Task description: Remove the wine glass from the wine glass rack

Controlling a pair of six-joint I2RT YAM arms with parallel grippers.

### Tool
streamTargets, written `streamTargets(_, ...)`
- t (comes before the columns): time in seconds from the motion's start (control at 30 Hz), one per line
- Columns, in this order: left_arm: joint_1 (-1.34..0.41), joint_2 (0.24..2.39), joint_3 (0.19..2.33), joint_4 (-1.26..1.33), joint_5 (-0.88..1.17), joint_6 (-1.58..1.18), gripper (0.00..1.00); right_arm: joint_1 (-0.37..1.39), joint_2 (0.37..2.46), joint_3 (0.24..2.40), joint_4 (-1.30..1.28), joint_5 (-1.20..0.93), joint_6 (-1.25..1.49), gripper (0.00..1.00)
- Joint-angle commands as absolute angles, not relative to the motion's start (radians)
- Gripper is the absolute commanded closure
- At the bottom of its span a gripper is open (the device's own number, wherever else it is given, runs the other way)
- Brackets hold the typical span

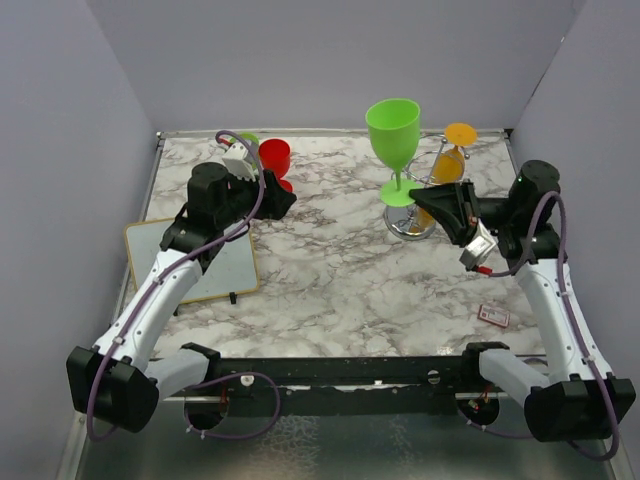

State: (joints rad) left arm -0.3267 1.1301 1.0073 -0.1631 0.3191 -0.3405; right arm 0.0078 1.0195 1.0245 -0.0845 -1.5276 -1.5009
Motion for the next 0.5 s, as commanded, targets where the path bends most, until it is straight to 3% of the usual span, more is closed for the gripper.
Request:
streamTargets(0.0, -0.324, 1.043, 1.047, -0.202, 0.331, -0.519, 0.31, 0.068, 1.015, 0.939, -0.359, -1.652, -1.943, 0.99)
streamTargets(0.2, -0.324, 0.946, 1.173, -0.374, 0.293, -0.612, 0.31, 0.137, 0.972, 0.796, -0.248, -1.591, -1.949, 0.99)
streamTargets(0.33, -0.324, 0.904, 1.21, -0.409, 0.365, -0.666, 0.25, 0.264, 0.961, 0.698, -0.065, -1.473, -1.839, 0.99)
streamTargets(0.47, -0.324, 0.91, 1.241, -0.466, 0.463, -0.681, 0.24, 0.368, 0.992, 0.682, -0.106, -1.391, -1.892, 0.99)
